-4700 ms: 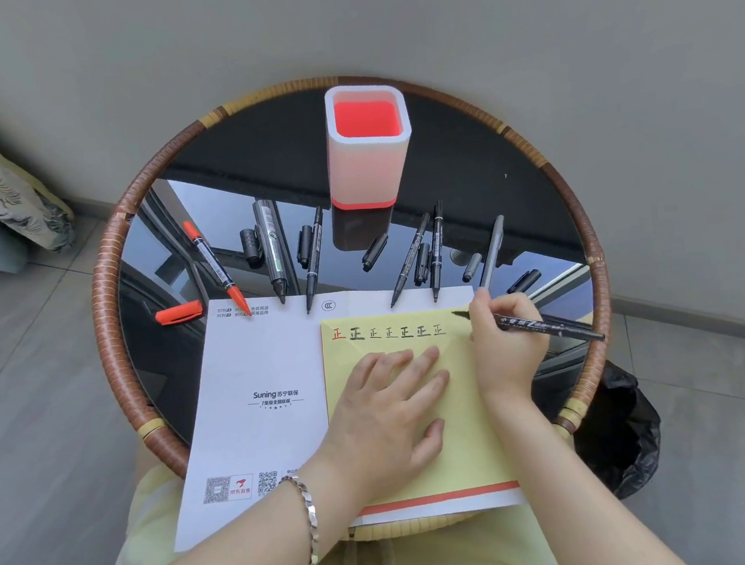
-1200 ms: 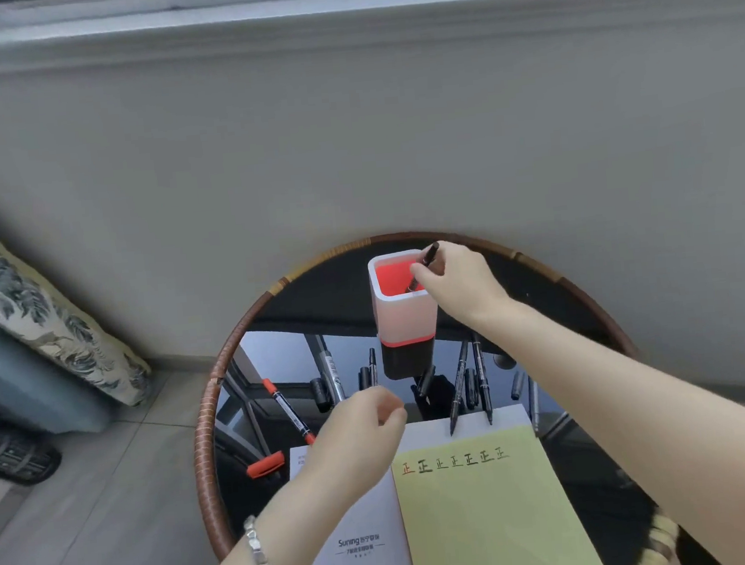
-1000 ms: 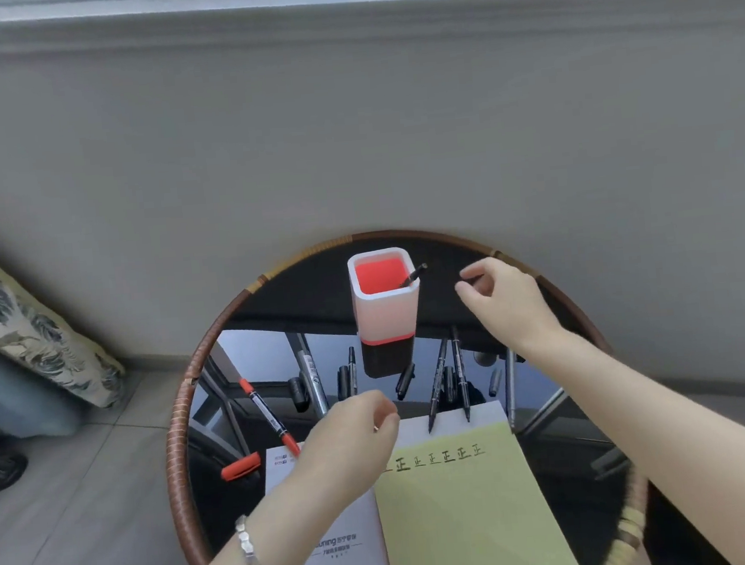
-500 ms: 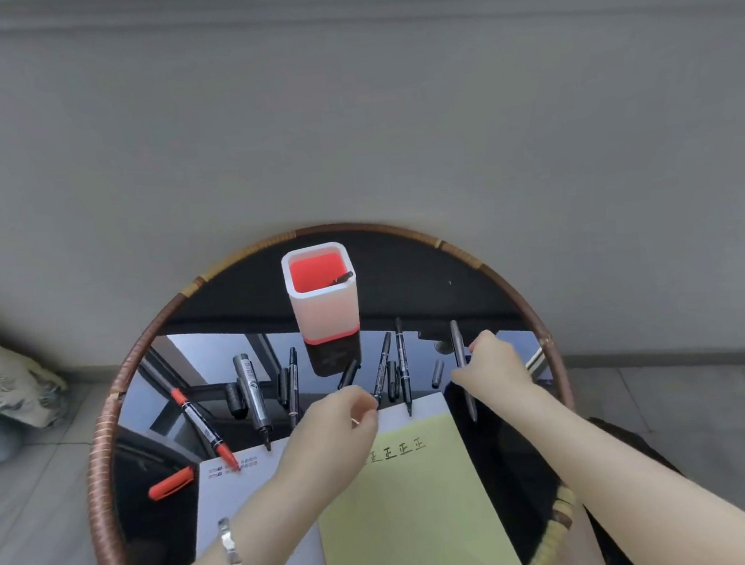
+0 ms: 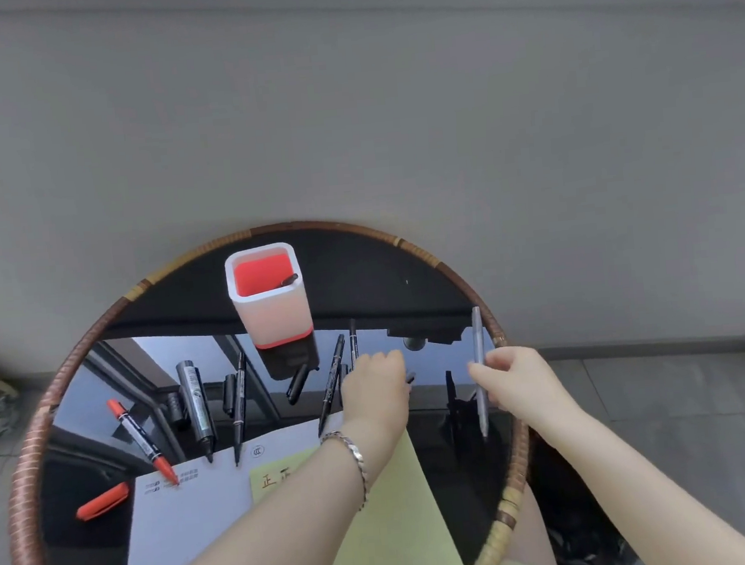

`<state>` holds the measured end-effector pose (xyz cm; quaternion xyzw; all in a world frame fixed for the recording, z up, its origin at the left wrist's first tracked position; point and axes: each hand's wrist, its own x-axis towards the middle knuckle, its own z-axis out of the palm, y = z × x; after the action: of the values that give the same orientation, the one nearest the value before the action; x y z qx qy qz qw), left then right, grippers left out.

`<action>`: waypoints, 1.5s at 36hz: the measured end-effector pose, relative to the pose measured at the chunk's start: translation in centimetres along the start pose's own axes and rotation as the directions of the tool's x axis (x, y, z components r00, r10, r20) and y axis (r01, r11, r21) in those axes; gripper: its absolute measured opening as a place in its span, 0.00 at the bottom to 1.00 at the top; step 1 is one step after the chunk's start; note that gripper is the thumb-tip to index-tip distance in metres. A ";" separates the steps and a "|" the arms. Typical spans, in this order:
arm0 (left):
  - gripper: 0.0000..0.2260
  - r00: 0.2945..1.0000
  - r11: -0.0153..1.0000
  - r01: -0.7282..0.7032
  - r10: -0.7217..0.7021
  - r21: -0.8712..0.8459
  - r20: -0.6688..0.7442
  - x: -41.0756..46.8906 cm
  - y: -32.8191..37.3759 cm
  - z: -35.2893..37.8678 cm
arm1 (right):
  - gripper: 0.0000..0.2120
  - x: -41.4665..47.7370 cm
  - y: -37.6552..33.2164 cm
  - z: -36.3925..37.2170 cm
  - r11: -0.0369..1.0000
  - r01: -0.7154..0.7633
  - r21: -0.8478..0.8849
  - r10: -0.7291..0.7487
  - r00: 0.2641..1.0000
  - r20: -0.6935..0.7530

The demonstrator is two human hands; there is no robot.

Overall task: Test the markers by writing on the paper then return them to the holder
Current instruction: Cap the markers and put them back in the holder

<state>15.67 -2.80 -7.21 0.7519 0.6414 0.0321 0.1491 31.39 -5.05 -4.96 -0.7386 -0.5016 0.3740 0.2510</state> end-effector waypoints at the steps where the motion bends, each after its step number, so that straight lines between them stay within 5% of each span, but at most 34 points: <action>1: 0.09 1.000 1.000 0.002 -0.002 -0.019 -0.004 -0.2 0.1 0.0 | 0.16 -0.2 -0.1 0.0 1.000 0.005 0.014 -0.005 1.000 0.002; 4: 0.10 0.998 0.959 0.053 -0.063 -0.278 -0.026 -1.1 -0.1 -0.6 | 0.11 -0.8 -0.5 0.2 0.998 0.018 0.060 -0.019 1.000 0.014; 9: 0.04 0.989 0.662 0.098 -0.149 -0.743 -0.002 -4.6 -1.8 -3.3 | 0.07 -2.2 -1.9 0.7 0.965 0.002 0.262 -0.017 0.998 0.055; 14: 0.04 0.965 0.407 0.163 -0.255 -0.899 0.059 -8.6 -4.9 -6.2 | 0.05 -4.8 -4.3 2.6 0.886 0.000 0.464 -0.056 0.993 0.107; 18: 0.04 0.956 0.329 0.130 -0.293 -0.935 0.030 -11.0 -6.8 -7.3 | 0.04 -7.1 -6.3 4.2 0.760 0.024 0.649 -0.129 0.985 0.115; 25: 0.05 0.955 0.334 0.065 -0.295 -0.940 -0.039 -13.7 -8.4 -8.1 | 0.04 -9.5 -8.7 6.3 0.642 0.068 0.764 -0.213 0.973 0.092; 40: 0.05 0.960 0.330 0.042 -0.274 -0.943 -0.053 -15.1 -9.0 -8.5 | 0.04 -11.2 -10.0 6.8 0.668 0.096 0.738 -0.267 0.957 0.117; 47: 0.07 0.945 0.467 -0.081 -0.245 -0.880 -0.218 -15.1 -8.7 -8.3 | 0.10 -11.8 -10.3 6.7 0.662 0.078 0.745 -0.275 0.950 0.145; 54: 0.06 0.842 0.666 -0.330 -0.114 -0.670 -0.528 -14.7 -8.4 -7.5 | 0.09 -11.9 -10.4 6.3 0.635 0.080 0.768 -0.265 0.957 0.120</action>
<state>3.29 -14.63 -0.18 0.6251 0.5396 0.5027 0.2556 17.96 -12.32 2.61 -0.4684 -0.3934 0.6026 0.5126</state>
